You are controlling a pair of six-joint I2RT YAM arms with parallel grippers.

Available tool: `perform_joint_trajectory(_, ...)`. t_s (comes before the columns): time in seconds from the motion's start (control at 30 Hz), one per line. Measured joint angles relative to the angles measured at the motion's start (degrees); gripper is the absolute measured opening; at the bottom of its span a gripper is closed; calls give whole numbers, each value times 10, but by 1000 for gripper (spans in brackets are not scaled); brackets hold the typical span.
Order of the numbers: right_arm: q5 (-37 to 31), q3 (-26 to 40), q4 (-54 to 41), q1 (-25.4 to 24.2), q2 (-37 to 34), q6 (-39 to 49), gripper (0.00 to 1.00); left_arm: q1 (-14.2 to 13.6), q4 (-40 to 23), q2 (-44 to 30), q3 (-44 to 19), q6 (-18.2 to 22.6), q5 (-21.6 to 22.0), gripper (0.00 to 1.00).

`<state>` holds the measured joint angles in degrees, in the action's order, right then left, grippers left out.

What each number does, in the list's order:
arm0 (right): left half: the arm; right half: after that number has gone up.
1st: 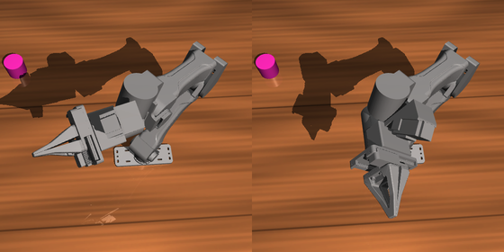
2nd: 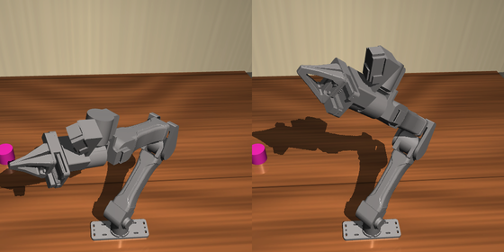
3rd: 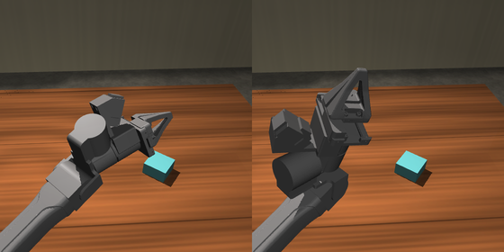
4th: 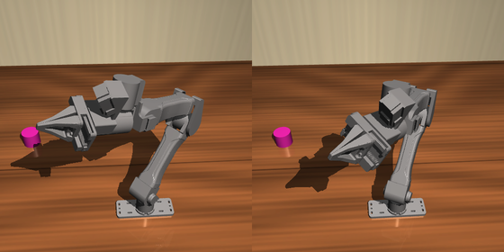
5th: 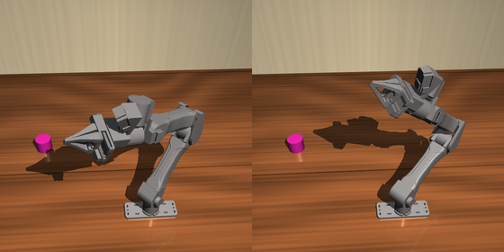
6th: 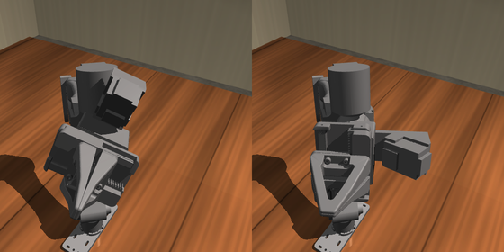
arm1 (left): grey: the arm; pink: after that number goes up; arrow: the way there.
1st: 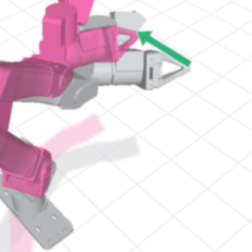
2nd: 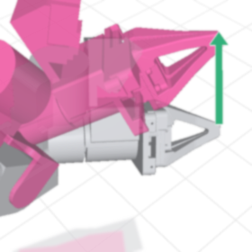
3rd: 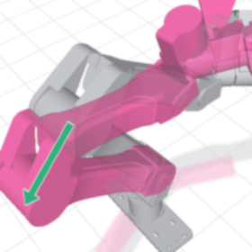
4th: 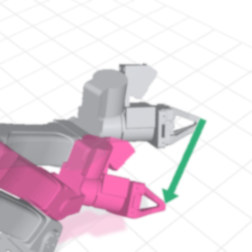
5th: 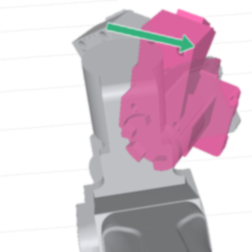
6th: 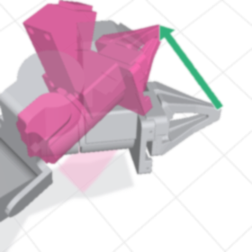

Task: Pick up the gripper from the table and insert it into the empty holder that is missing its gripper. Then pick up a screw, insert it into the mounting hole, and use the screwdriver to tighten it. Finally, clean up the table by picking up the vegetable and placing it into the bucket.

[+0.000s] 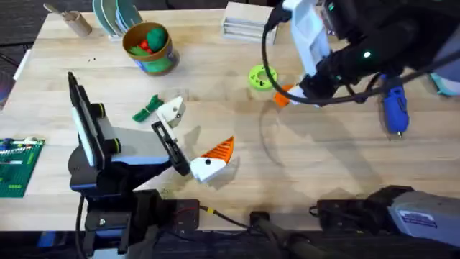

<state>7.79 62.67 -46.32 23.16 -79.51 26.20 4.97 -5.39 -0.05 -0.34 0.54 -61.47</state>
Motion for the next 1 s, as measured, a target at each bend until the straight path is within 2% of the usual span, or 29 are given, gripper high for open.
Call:
perform_joint_trajectory(0.27, -11, 25, -2, 0, 73, -12, 15, 0, 0, 0, 0, 0, 0, 993)
perform_joint_trajectory(0.5, -18, 32, -6, -2, 200, -31, 15, 0, 0, 0, 0, 0, 0, 993)
perform_joint_trajectory(0.63, -12, 29, -15, -26, 256, -67, 14, 0, 0, 0, 0, 0, 0, 993)
perform_joint_trajectory(0.8, 58, -55, 49, -54, 291, -138, 13, 0, 0, 0, 0, 0, 0, 993)
perform_joint_trajectory(1.0, 189, -178, 258, -54, 268, -276, 12, 0, 0, 0, 0, 0, 0, 993)
